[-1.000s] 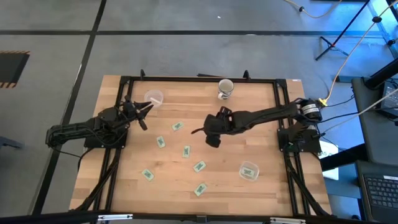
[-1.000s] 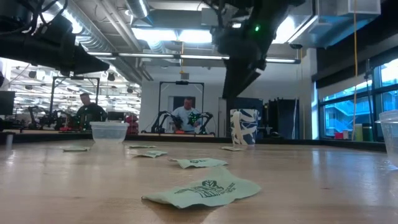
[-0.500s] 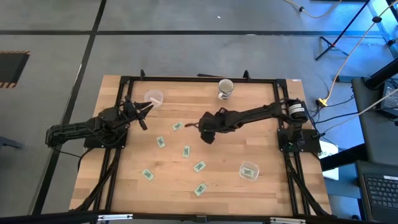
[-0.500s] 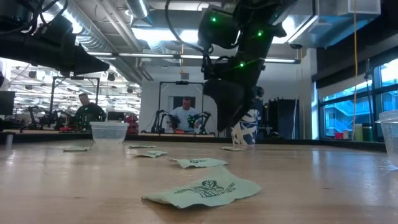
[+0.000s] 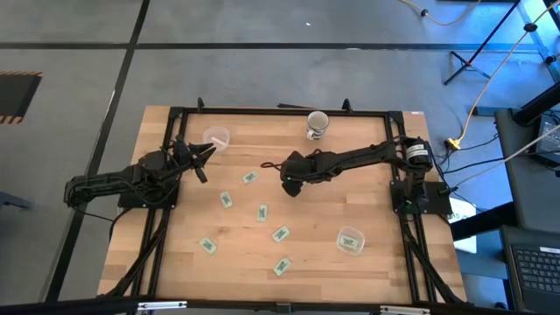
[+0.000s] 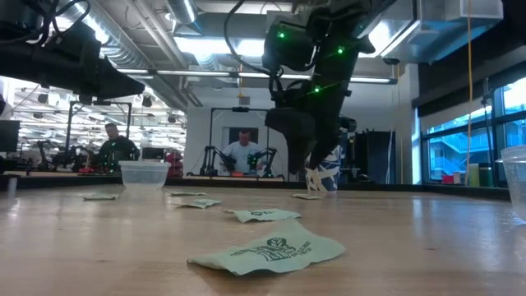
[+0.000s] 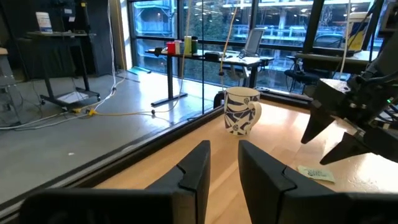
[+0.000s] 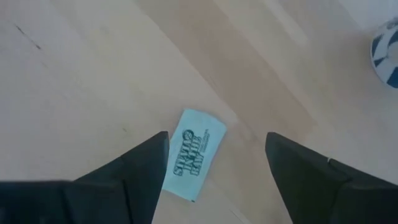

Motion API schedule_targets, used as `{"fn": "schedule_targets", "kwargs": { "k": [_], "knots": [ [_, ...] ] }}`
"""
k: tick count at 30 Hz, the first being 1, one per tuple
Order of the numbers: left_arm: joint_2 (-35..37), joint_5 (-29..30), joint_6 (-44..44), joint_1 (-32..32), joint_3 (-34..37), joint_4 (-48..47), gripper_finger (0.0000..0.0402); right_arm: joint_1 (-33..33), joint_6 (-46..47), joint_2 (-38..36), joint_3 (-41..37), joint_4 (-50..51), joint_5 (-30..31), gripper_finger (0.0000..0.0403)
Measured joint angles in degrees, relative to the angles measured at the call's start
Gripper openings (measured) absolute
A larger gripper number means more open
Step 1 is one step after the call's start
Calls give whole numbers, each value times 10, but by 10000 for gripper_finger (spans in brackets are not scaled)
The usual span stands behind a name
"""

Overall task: Pick and place items into bin
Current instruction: Put the white stevia packet into the bottom transparent bin

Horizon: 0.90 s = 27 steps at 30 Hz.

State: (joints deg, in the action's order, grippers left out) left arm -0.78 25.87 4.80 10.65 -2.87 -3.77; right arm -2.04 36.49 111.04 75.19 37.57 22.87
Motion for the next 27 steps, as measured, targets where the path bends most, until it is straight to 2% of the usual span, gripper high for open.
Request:
{"fn": "schedule_targets", "kwargs": {
  "k": [7, 13, 27],
  "knots": [
    [0, 0, 0, 0, 0, 0, 77, 0, 52, 0, -51, -42, -1, 271],
    [0, 0, 0, 0, 0, 0, 77, 2, 52, 0, -76, -96, -45, 271],
    [0, 0, 0, 0, 0, 0, 77, 11, 51, 26, -89, -138, -59, 271]
  ]
}}
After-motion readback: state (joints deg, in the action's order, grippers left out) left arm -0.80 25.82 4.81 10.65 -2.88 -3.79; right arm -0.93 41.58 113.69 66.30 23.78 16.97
